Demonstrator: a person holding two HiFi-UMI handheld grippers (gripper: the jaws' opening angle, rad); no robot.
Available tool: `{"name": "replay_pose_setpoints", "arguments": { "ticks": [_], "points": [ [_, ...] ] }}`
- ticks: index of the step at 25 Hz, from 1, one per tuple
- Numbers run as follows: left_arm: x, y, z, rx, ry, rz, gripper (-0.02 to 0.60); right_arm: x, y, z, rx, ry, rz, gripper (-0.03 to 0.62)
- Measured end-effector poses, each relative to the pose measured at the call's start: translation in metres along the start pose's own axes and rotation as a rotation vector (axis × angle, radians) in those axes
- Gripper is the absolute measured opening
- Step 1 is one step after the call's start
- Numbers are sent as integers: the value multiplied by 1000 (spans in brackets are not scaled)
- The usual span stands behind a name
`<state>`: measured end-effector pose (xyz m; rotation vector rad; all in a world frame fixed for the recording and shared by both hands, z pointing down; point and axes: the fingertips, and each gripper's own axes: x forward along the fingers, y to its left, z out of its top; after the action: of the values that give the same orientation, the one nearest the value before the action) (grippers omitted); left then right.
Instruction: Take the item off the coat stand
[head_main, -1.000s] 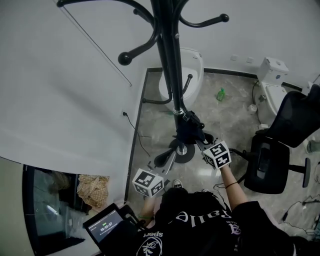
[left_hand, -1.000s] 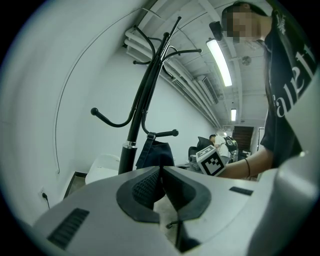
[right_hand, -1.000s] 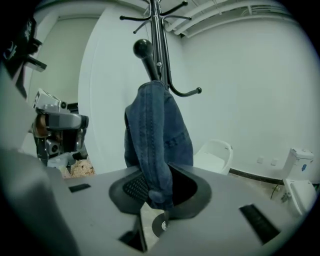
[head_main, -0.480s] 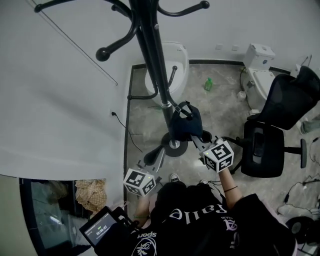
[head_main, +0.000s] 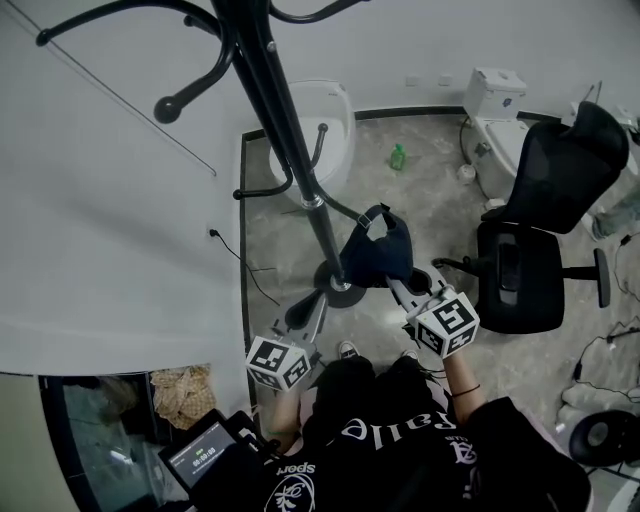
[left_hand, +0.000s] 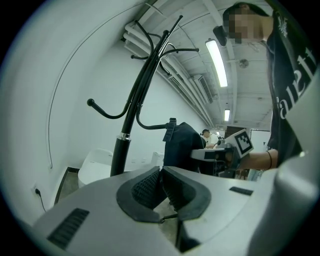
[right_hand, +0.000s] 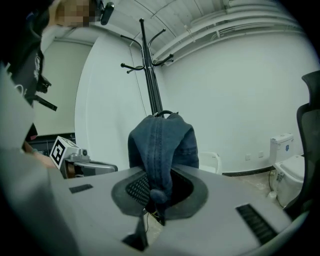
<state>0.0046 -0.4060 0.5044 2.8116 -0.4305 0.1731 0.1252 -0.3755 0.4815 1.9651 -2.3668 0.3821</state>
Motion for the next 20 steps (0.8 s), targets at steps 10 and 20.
{"name": "replay_pose_setpoints", "arguments": {
  "ticks": [10,20],
  "points": [
    [-2,-75,-15,25,-5,51,6,-86,-5,-19,8,0,35,48],
    [-5,-205,-58,5,-13,124,6,-206,-15,-52,-3,51,116,48]
  ]
}}
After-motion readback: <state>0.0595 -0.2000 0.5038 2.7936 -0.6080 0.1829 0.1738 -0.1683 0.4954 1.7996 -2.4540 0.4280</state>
